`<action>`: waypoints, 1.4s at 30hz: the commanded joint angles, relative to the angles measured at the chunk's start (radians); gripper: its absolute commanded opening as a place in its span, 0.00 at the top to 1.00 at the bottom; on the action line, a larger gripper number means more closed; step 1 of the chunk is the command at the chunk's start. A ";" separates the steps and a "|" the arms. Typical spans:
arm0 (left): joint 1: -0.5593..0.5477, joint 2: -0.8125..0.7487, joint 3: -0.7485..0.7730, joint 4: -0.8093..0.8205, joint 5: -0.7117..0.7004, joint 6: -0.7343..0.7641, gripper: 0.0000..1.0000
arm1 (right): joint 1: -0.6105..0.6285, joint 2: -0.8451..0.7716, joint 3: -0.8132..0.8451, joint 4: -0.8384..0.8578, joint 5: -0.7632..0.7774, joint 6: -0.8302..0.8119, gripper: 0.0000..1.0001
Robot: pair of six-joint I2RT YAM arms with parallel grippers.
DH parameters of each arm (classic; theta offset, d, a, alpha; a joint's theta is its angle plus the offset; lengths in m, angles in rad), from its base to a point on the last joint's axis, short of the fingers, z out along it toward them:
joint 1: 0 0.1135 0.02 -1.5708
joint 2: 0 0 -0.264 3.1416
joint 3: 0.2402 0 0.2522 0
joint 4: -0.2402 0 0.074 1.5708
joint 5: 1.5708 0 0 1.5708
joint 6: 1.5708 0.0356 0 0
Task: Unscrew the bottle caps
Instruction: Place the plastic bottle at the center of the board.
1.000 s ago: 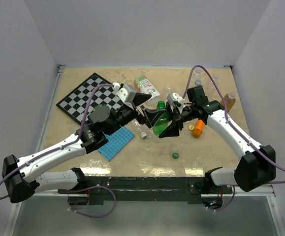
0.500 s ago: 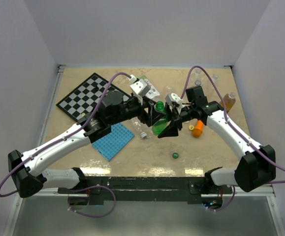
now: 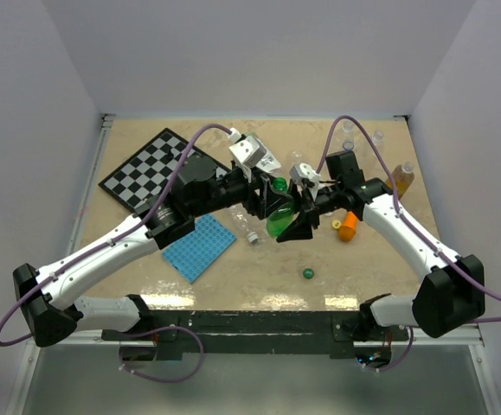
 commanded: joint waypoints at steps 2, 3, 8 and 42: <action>0.004 -0.001 0.044 0.018 0.000 0.011 0.38 | 0.008 -0.033 -0.013 0.027 -0.002 0.018 0.81; 0.004 0.002 0.047 0.018 -0.001 0.011 0.39 | 0.008 -0.033 -0.013 0.028 -0.002 0.018 0.81; 0.004 -0.001 0.048 0.035 -0.011 0.007 0.42 | 0.011 -0.033 -0.016 0.034 -0.001 0.021 0.81; 0.004 -0.193 -0.171 0.035 -0.032 0.096 1.00 | 0.017 -0.100 -0.073 0.036 0.111 -0.046 0.02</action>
